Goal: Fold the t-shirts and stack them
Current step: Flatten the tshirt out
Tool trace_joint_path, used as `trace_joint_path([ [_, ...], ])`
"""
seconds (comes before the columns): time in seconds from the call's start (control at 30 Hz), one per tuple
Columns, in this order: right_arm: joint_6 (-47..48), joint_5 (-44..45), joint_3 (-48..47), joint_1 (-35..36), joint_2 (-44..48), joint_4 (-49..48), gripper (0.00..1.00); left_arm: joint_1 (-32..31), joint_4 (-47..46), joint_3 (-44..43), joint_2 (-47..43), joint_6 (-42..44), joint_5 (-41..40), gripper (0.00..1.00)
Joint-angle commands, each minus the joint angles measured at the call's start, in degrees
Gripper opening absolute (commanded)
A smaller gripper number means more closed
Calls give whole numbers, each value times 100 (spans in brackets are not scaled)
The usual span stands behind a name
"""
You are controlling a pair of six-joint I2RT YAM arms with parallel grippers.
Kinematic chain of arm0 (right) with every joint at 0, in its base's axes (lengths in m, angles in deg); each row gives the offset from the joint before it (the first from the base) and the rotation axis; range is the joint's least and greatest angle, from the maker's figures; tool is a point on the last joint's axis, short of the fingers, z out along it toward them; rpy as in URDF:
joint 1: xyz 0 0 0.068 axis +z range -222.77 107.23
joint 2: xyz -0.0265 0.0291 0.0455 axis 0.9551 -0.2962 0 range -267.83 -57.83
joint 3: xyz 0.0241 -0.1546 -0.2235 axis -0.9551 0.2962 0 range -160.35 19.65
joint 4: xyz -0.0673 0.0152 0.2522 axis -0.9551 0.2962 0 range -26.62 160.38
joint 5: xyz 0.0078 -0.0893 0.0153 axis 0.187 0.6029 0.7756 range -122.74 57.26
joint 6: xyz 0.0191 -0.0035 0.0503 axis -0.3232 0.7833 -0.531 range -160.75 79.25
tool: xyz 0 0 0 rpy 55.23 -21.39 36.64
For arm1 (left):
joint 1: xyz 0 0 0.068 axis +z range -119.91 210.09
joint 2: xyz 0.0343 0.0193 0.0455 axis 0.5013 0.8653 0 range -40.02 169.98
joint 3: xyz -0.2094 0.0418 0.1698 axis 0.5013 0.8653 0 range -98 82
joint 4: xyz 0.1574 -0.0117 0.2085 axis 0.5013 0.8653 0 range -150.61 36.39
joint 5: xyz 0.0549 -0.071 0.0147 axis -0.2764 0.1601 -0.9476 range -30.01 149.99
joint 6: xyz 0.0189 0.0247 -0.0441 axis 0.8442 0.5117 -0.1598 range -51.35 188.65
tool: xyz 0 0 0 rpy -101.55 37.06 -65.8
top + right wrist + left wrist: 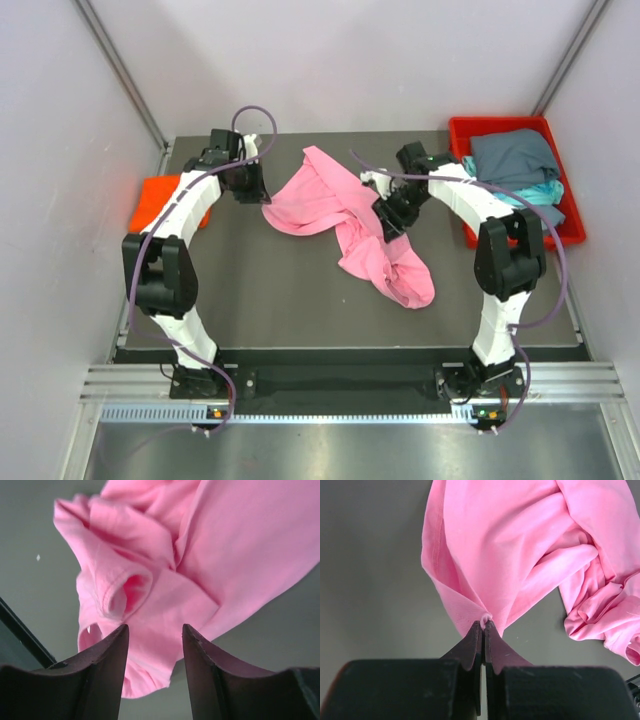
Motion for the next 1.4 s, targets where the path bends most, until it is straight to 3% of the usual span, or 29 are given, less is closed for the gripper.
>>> trace_joint_path([
  [0.0, 342, 146, 330, 18, 472, 124, 48, -3, -128, -149, 7, -20, 37, 0],
  [0.33, 641, 233, 525, 36, 393, 449, 53, -12, -198, -263, 86, -90, 55, 0],
  [0.5, 580, 567, 657, 18, 481, -235, 53, -12, -216, -246, 16, -90, 37, 0],
  [0.67, 474, 533, 184, -131, -45, -306, 52, -12, -242, -193, -46, -90, 46, 0],
  [1.2, 96, -179, -617, -465, -908, -34, 46, -12, -286, -122, -99, -46, -7, 0],
  [1.37, 149, -232, -618, -465, -917, 63, 38, -12, -330, -96, -90, -64, 2, 0],
])
